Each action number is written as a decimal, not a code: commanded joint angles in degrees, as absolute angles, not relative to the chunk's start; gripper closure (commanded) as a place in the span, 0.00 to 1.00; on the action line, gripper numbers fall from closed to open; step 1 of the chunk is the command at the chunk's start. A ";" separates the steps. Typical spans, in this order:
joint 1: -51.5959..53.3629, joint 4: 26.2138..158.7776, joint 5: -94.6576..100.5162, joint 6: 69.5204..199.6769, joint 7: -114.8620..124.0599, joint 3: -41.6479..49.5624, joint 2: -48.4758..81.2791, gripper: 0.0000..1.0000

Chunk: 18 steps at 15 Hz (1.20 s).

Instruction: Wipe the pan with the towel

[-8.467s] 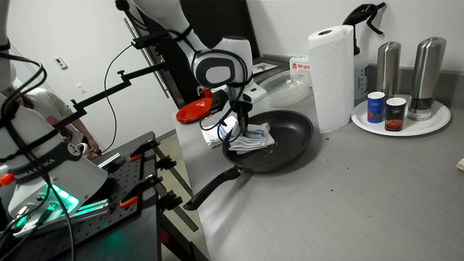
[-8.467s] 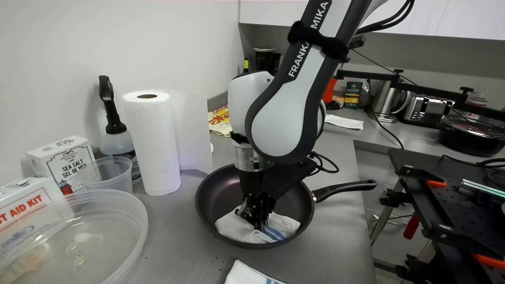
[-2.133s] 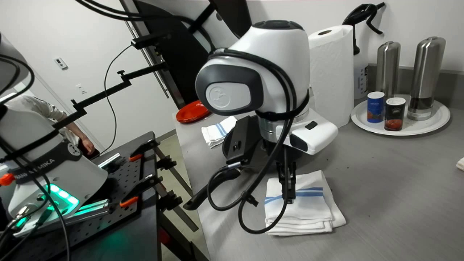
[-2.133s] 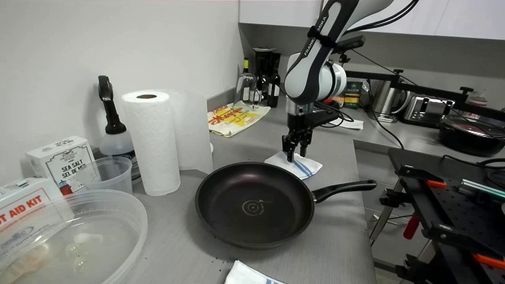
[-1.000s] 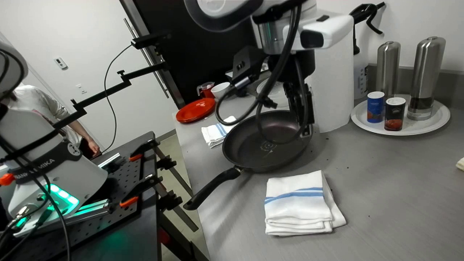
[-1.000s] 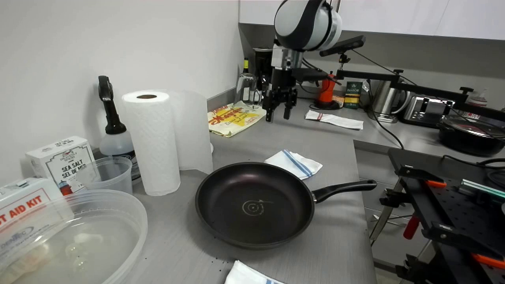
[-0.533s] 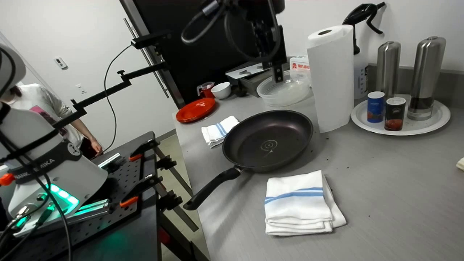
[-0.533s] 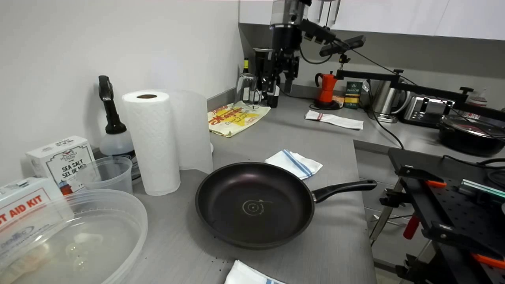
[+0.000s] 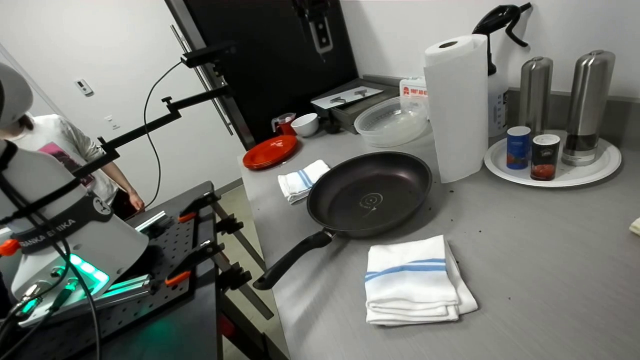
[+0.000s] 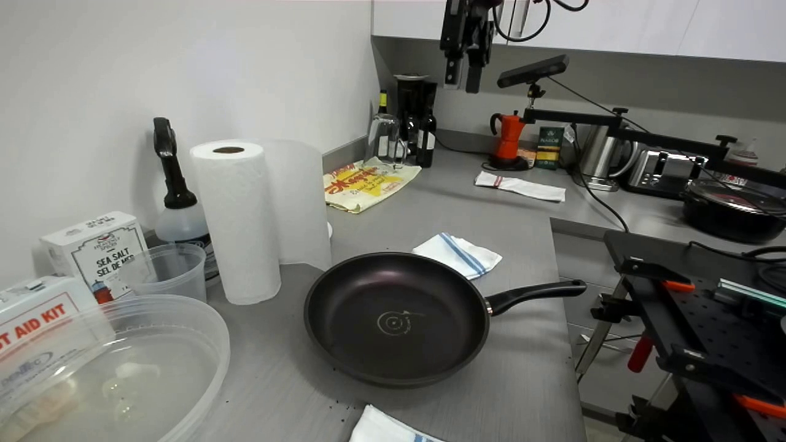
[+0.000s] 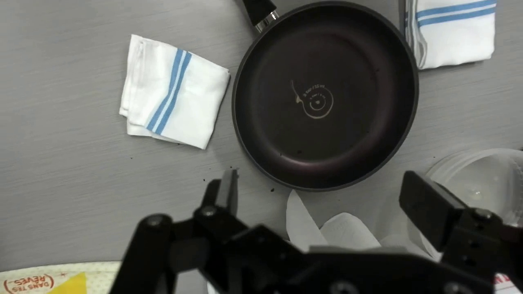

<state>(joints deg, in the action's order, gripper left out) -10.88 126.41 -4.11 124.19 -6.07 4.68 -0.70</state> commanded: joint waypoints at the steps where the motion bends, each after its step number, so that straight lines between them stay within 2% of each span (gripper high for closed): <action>1: -8.70 132.14 -2.74 120.19 -5.62 5.10 -8.94 0.00; 11: -3.69 145.43 -3.06 119.48 -1.56 1.48 -21.26 0.00; 18: -1.62 146.34 -3.89 118.99 -1.28 0.95 -20.64 0.00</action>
